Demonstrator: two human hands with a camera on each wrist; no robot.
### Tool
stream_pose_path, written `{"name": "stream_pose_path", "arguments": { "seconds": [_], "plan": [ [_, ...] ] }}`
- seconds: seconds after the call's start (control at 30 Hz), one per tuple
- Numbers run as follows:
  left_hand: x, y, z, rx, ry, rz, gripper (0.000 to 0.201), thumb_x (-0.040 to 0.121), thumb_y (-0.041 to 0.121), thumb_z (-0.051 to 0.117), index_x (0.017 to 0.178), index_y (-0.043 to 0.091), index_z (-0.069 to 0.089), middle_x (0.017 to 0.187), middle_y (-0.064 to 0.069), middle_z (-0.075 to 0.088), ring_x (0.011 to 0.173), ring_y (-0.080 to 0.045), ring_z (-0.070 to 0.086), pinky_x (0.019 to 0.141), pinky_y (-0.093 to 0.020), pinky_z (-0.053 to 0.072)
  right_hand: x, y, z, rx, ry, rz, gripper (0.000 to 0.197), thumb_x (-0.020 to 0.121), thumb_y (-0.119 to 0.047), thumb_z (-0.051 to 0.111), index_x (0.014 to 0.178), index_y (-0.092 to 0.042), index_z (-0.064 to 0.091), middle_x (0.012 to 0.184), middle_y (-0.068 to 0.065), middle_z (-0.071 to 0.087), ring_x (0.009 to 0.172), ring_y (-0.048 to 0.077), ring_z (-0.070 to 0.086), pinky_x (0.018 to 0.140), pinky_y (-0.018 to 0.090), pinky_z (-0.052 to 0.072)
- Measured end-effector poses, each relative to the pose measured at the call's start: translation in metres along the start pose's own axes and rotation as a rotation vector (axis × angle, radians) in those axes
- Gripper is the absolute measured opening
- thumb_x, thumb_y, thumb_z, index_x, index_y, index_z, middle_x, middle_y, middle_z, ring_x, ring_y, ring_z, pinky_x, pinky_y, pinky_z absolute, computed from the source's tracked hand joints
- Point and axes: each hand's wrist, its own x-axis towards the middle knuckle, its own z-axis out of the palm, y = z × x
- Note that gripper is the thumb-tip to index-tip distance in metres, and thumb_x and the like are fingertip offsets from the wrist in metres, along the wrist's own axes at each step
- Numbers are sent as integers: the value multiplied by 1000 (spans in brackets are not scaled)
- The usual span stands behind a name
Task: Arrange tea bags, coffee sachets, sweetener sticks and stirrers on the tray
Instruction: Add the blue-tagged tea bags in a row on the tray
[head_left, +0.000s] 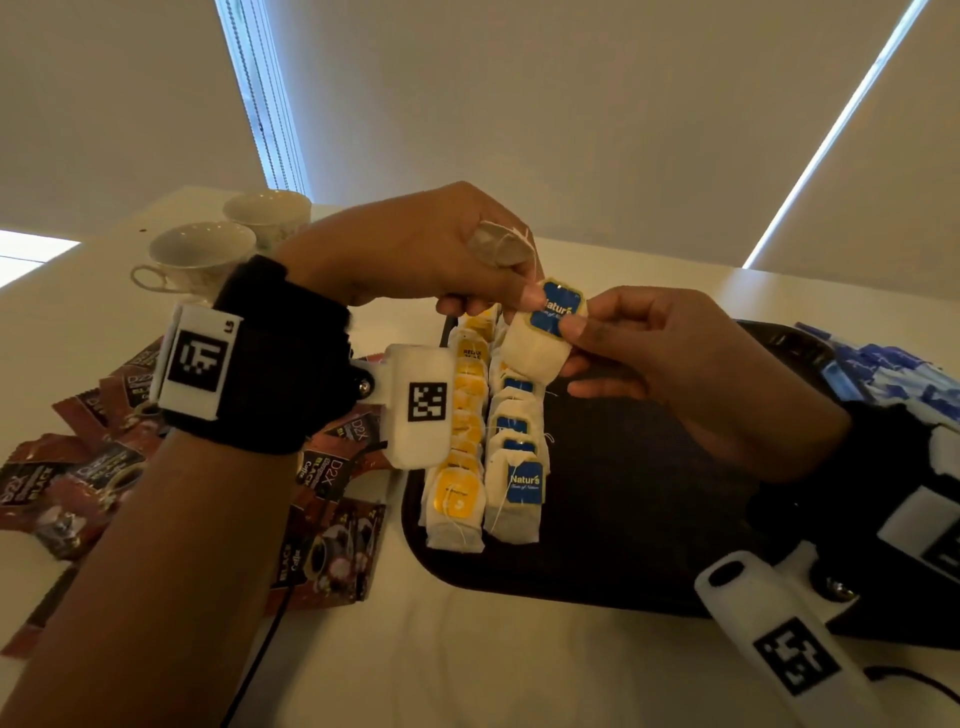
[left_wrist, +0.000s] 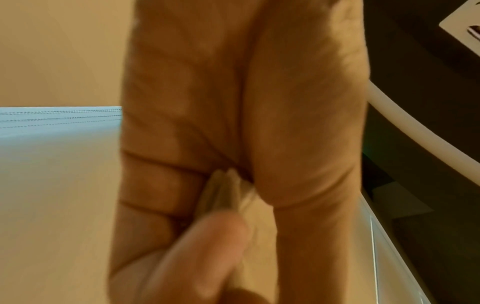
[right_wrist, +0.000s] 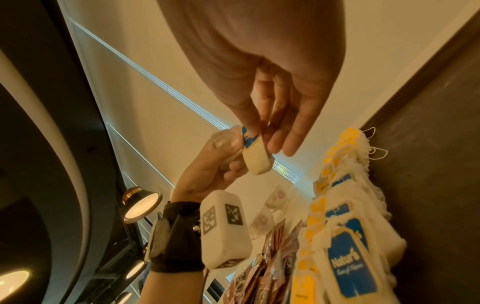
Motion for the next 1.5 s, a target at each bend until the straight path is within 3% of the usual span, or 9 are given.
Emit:
{"name": "stream_pose_path", "arguments": {
  "seconds": [0.13,0.27,0.53,0.7,0.87,0.97,1.1,1.3,1.5],
  "plan": [
    [-3,-1,-5,3,29,-6,18,86,23,64,97,8,70,80,-6,69,56,-8,52,47,-15,42,-11,3,-1,-207,-232,196,25,66,-27,65,87,-13,64,76,1,72,67,8,68,60,19,57],
    [-4,-3,-8,7,50,-21,19,87,24,63,98,10,69,82,-7,69,55,-8,52,47,-14,42,-19,18,4,-380,-474,333,8,80,-20,63,88,-19,64,80,-4,73,72,7,69,66,17,56],
    [-3,-3,-5,32,24,-46,21,86,26,64,99,10,69,85,-12,69,61,-18,52,47,-15,42,-8,34,16,-385,-478,440,6,85,-15,62,89,-12,60,78,2,70,67,7,68,62,17,56],
    [-4,-3,-8,28,33,-41,24,84,28,64,99,10,68,80,-5,68,56,-9,53,46,-15,43,-15,30,23,-804,-394,221,17,82,-33,65,82,-27,49,72,-5,60,48,-1,58,50,12,47],
    [-4,-4,-8,28,43,-48,18,87,25,62,99,12,67,83,-8,68,57,-9,53,46,-14,43,-25,28,31,-1018,-442,-75,25,79,-42,68,88,-37,46,77,-17,43,65,-2,46,57,13,36],
    [-3,-5,-8,34,40,-48,18,87,26,62,99,13,67,83,-6,69,56,-7,53,46,-14,43,-24,35,35,-1066,-489,-174,30,80,-40,67,105,-34,52,84,-20,37,72,-2,44,67,13,42],
    [-4,-5,-9,39,38,-45,22,87,26,62,101,10,67,84,-7,69,55,-7,53,46,-15,43,-19,40,35,-1031,-504,-210,34,80,-40,68,108,-29,53,88,-19,37,74,-2,42,74,13,42],
    [-6,-4,-8,26,43,-47,25,86,27,63,101,7,67,85,-9,69,58,-10,53,46,-15,43,-8,43,36,-1020,-451,-163,32,78,-38,71,103,-28,54,80,-20,39,68,-4,43,56,9,34],
    [-5,-1,-6,-17,25,-105,26,94,25,53,110,7,63,90,-10,70,65,-16,56,46,-18,45,-3,38,33,-952,-391,-165,26,78,-44,67,93,-35,48,79,-18,45,66,-5,47,56,8,35]
  ]
}}
